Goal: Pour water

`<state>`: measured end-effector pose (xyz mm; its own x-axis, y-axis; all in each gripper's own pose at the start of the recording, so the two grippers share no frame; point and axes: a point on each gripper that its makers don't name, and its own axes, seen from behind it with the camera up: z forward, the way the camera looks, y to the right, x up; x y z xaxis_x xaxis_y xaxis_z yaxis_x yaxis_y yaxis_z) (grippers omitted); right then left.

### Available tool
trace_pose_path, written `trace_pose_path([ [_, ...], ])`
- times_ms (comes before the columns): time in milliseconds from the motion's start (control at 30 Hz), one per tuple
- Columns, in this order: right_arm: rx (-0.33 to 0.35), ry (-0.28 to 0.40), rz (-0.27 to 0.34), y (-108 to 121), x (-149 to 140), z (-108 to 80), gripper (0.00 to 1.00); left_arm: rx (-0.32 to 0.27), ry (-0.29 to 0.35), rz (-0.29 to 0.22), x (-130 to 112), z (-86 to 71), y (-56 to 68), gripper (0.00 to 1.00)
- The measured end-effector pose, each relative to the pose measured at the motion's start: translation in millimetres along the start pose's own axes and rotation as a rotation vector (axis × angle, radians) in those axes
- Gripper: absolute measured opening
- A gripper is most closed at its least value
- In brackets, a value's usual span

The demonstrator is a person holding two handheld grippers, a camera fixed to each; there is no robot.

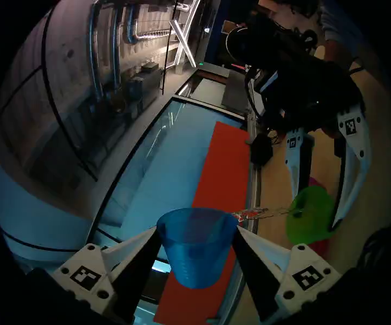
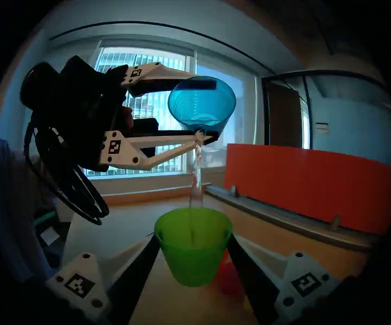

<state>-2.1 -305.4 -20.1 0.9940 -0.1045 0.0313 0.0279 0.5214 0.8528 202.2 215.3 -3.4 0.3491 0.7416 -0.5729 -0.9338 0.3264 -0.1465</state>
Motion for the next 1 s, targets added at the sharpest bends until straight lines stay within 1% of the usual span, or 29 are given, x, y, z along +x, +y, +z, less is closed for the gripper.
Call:
trace_pose_path([
  [367, 0.000, 0.003, -0.002, 0, 2, -1.3, 0.90, 0.012, -0.002, 0.073, 4, 0.3, -5.2, 0.87],
  [500, -0.002, 0.003, -0.003, 0, 3, -1.6, 0.90, 0.015, 0.000, 0.100, 5, 4.2, -7.7, 0.87],
  [700, -0.006, 0.007, -0.002, 2, 5, -2.4, 0.90, 0.021, 0.003, 0.143, 8, 7.1, -8.2, 0.87],
  [867, -0.009, 0.008, -0.005, 2, 5, -3.3, 0.90, 0.023, 0.007, 0.180, 12, 5.8, -7.7, 0.87],
  [1000, -0.011, 0.009, -0.006, 3, 6, -4.0, 0.90, 0.028, 0.006, 0.212, 13, 4.4, -10.3, 0.87],
])
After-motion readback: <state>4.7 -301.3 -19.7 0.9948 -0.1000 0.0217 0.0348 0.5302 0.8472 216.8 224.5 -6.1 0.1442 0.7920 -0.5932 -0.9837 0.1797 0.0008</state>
